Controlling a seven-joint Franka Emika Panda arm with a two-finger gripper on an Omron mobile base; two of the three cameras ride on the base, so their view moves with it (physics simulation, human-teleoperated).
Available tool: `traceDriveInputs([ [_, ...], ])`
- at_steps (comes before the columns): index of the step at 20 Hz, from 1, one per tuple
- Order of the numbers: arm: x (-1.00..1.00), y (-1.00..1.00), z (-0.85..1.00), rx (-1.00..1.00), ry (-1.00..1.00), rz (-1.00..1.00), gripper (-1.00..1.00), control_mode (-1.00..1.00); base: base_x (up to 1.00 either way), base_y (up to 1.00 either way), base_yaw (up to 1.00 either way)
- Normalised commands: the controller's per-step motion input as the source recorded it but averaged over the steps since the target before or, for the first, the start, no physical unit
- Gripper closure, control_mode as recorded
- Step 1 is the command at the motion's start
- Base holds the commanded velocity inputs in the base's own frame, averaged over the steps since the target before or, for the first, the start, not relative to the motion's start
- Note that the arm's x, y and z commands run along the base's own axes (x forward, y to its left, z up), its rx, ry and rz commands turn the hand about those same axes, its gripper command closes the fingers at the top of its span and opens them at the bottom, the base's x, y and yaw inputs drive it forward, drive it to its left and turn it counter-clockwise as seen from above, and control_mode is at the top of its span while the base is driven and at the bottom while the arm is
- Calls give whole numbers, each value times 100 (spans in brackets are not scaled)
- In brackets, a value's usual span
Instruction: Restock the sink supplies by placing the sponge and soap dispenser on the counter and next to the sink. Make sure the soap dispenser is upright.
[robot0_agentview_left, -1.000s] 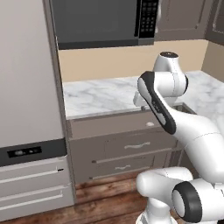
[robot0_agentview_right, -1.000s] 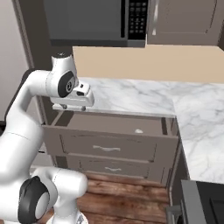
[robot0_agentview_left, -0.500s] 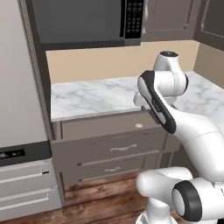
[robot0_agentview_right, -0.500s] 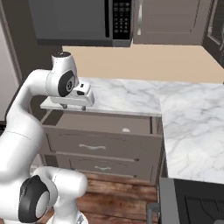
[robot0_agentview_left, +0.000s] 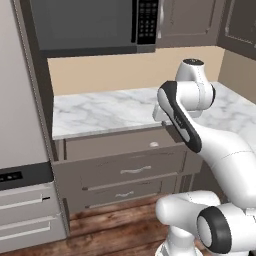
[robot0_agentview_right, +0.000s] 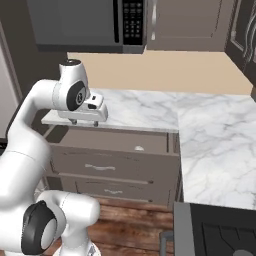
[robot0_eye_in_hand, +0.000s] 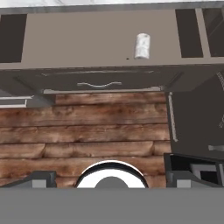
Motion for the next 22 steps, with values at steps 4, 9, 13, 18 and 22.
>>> traceDriveInputs([
  [4,0,0,0,0,0,0,-100,100,10,-3,0],
  [9,0,0,0,0,0,0,-100,100,22,-6,0],
  [13,0,0,0,0,0,0,-100,100,31,-10,0],
  [18,0,0,0,0,0,0,-100,100,52,-13,0],
  [22,0,0,0,0,0,0,-100,100,38,-12,0],
])
